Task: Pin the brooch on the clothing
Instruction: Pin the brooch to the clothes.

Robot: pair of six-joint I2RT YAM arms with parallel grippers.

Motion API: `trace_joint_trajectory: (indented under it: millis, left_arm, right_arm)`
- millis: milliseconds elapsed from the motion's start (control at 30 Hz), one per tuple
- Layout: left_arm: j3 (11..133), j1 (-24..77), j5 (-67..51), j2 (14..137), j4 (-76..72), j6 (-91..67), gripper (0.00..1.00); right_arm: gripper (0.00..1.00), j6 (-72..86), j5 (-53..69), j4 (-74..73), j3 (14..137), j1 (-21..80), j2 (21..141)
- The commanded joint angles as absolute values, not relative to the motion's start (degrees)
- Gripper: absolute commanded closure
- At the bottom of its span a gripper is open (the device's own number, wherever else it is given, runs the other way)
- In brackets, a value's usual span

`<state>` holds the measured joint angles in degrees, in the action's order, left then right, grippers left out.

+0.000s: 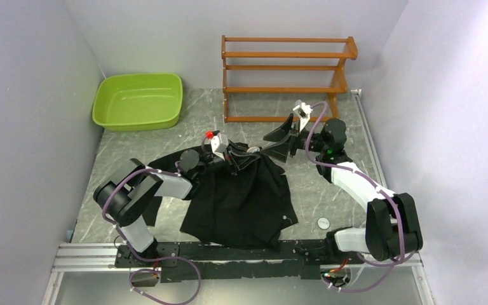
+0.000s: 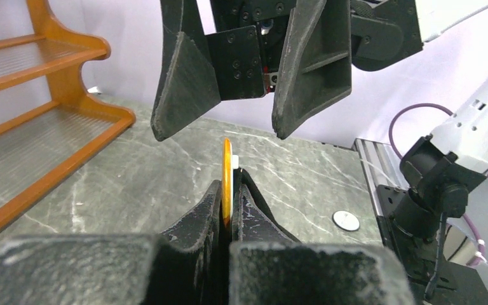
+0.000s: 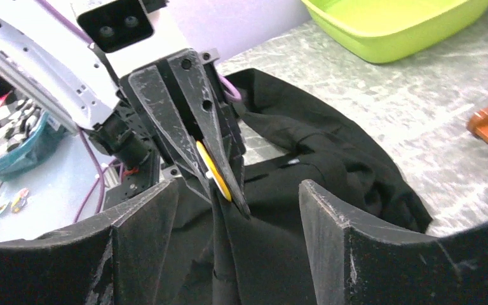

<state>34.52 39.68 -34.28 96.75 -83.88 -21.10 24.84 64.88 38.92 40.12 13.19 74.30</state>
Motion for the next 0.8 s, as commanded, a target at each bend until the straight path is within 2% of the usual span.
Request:
trace_joint_trajectory:
  millis: [0, 367, 533, 600, 700, 733, 767]
  left_arm:
    - [36.78, 39.64, -37.89, 96.23, -88.97, -23.53, 0.97]
    - [38.06, 39.63, -39.19, 96.50, -88.94, -24.53, 0.97]
    - [37.97, 39.56, -38.96, 96.25, -88.82, -24.57, 0.97]
    - [37.89, 39.56, -38.59, 95.96, -88.58, -24.61, 0.97]
    - [37.64, 39.54, -37.86, 95.55, -88.00, -24.80, 0.95]
    - [37.51, 39.47, -37.48, 95.37, -87.63, -24.79, 0.90]
    - [37.40, 39.46, -37.38, 95.09, -87.20, -24.64, 0.82]
  right_arm:
    - [0.30, 23.87, 69.12, 44.23, 43.57, 15.64, 75.75]
    - [0.61, 16.57, 69.75, 34.28, 47.98, 19.27, 76.91]
    - [0.85, 12.15, 69.43, 28.42, 49.68, 20.10, 77.37]
    - [1.00, 10.19, 68.99, 25.79, 50.12, 20.21, 76.98]
    - [1.00, 9.12, 68.36, 25.26, 49.68, 20.26, 76.12]
    - [1.00, 8.73, 68.24, 25.09, 49.62, 20.22, 75.78]
    - [1.00, 8.61, 68.08, 25.10, 49.51, 20.22, 75.62]
